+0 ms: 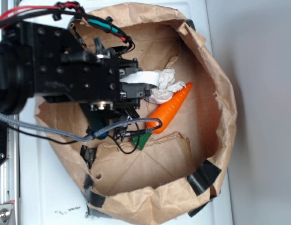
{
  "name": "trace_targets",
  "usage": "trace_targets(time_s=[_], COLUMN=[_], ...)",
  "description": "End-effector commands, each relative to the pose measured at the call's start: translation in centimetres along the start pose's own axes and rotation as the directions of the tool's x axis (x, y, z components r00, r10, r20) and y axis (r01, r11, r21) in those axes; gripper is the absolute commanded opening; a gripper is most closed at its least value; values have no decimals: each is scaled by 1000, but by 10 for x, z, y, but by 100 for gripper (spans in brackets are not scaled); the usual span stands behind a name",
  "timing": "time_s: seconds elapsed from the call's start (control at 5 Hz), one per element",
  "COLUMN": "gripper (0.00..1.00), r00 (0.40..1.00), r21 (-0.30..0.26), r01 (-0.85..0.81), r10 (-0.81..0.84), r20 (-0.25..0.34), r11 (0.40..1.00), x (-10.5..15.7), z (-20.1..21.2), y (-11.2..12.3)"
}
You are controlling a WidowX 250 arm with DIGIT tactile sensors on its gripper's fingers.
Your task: Grab the blue ball.
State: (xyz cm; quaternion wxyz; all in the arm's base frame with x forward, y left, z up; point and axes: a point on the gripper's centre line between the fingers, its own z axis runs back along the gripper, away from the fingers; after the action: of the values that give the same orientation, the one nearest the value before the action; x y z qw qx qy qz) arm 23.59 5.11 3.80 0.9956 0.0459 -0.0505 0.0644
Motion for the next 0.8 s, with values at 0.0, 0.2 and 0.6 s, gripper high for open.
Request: trace_targets(time_s=[0.0,0.2,0.6], gripper=[0,0,0], r00=[995,991,976], r21=[-108,-153,-212], r01=[-74,-105,-163], r10=[80,117,189], r20=[55,70,106], r11=[991,983,963], x=[23,28,35], z=[80,120,172], y=[-2,-5,0])
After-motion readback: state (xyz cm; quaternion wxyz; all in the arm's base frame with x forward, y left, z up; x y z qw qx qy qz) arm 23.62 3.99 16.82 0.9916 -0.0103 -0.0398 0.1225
